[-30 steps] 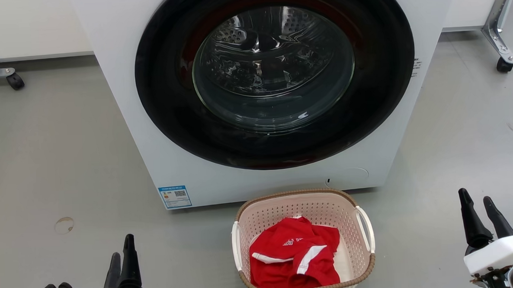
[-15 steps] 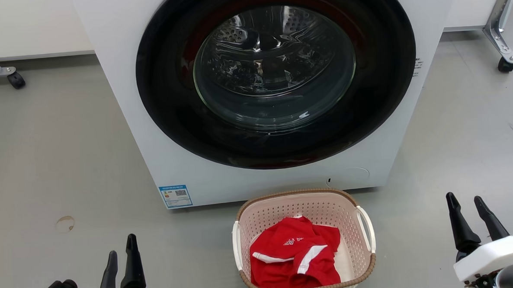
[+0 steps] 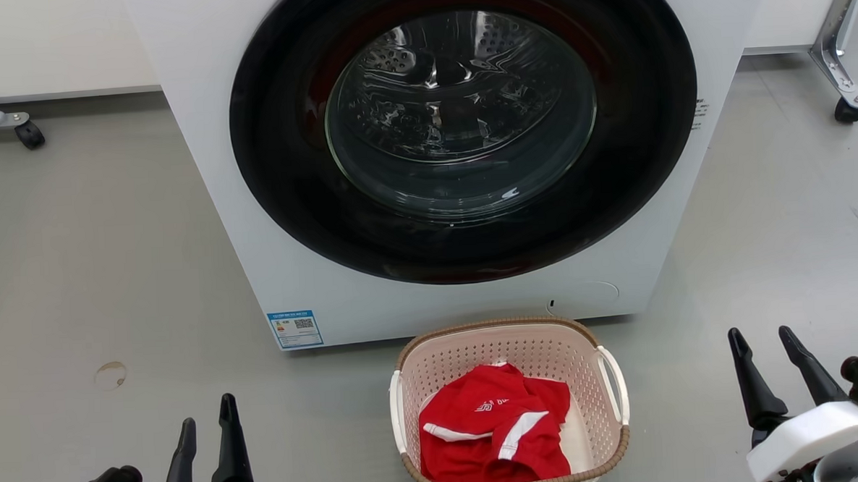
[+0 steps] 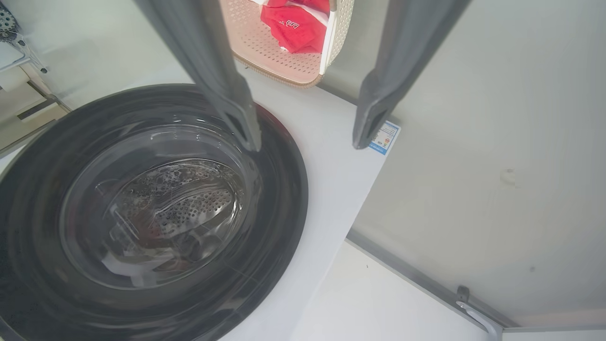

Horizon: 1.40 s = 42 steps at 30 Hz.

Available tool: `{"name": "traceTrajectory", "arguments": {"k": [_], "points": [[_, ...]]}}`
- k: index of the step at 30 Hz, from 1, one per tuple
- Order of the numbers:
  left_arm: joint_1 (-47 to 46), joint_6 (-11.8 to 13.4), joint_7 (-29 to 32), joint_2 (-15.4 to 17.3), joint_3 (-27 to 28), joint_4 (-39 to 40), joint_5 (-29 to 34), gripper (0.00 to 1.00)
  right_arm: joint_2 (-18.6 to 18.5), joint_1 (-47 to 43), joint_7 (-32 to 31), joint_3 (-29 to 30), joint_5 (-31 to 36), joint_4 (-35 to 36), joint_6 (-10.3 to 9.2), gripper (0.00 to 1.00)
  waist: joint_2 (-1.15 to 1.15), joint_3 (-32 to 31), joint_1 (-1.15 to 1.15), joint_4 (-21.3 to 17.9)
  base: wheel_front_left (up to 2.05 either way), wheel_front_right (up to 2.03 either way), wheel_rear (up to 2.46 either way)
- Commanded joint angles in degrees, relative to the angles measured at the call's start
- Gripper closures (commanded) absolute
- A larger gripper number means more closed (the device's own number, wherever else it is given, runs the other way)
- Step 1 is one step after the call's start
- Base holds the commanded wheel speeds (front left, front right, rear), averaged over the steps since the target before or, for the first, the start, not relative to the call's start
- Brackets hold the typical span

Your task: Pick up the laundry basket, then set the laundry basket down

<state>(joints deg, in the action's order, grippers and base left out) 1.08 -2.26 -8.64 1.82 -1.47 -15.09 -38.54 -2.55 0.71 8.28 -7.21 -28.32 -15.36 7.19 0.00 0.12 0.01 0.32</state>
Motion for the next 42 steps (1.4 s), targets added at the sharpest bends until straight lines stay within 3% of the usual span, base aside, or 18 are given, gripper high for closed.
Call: {"name": "traceTrajectory", "arguments": {"k": [1,33,42], "points": [[-0.89,0.38,-0.88,0.78,1.03,1.83,1.85,0.00,-1.48,2.17,1.24,-1.23,1.79,1.35,0.21,0.00,0.00,-0.06,-0.01,0.01,0.00,0.00,0.00],[-0.90,0.62,-6.26,1.05,0.04,2.98,24.48,0.00,-0.91,2.13,6.62,-4.66,19.21,1.37,0.30,0.00,0.00,0.44,0.00,-0.80,0.00,0.00,0.00],[-0.85,0.38,-6.36,1.06,0.59,2.51,25.16,0.00,-0.57,1.93,6.72,-4.24,17.73,1.46,0.30,0.00,0.00,0.60,-0.01,-1.27,0.00,0.00,0.00]]}}
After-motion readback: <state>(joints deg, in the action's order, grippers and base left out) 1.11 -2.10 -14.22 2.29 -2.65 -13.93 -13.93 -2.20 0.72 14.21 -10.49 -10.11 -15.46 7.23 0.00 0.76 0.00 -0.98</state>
